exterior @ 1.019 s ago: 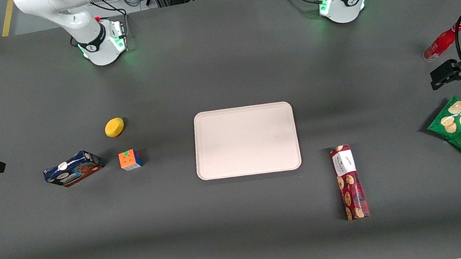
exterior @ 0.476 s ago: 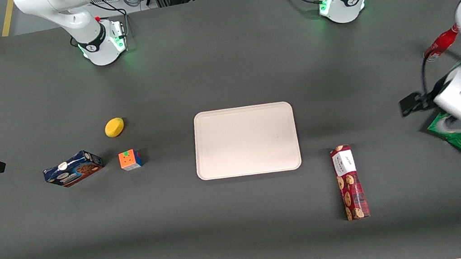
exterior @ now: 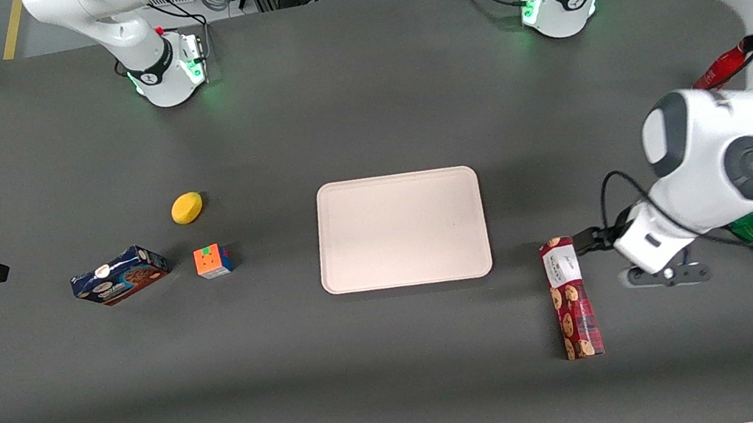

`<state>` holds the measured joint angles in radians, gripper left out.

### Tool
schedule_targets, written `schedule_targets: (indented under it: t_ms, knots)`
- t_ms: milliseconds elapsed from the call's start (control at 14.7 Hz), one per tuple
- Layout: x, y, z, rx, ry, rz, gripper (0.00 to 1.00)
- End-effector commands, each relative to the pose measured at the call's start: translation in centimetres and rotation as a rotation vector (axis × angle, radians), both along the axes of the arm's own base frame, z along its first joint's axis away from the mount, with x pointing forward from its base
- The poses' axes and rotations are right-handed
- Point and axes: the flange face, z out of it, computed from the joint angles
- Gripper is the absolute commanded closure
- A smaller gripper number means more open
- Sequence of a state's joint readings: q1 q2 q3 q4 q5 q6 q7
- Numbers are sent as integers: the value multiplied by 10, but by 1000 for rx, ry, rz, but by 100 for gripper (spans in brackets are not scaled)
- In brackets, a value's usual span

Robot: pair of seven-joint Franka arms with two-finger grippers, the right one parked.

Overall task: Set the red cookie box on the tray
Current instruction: 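Move the left gripper down over the red plaid shortbread box, then close the left gripper on the end of the shortbread box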

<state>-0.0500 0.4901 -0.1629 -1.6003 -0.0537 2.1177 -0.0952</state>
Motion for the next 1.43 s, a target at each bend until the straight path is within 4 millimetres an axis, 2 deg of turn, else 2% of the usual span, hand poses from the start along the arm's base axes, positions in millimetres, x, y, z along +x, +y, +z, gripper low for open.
schedule_targets:
  t_ms: [0,136,340,748,816,951,1087,1155,1223,1359]
  knots:
    - [20,-8,-44,-27,-70,40,0]
    - [23,-18,-69,-37,-80,49,0]
    - [28,-17,-99,-28,-117,59,0]
    - [31,-17,-119,-19,-155,49,0]
    - [31,-16,-122,-9,-158,40,3]
    - [31,-16,-122,-6,-160,35,33]
    - [31,-16,-123,-4,-159,32,73]
    - [31,-16,-122,-4,-157,31,89]
    - [30,-16,-121,-2,-149,29,100]
    - [29,-15,-117,2,-139,26,100]
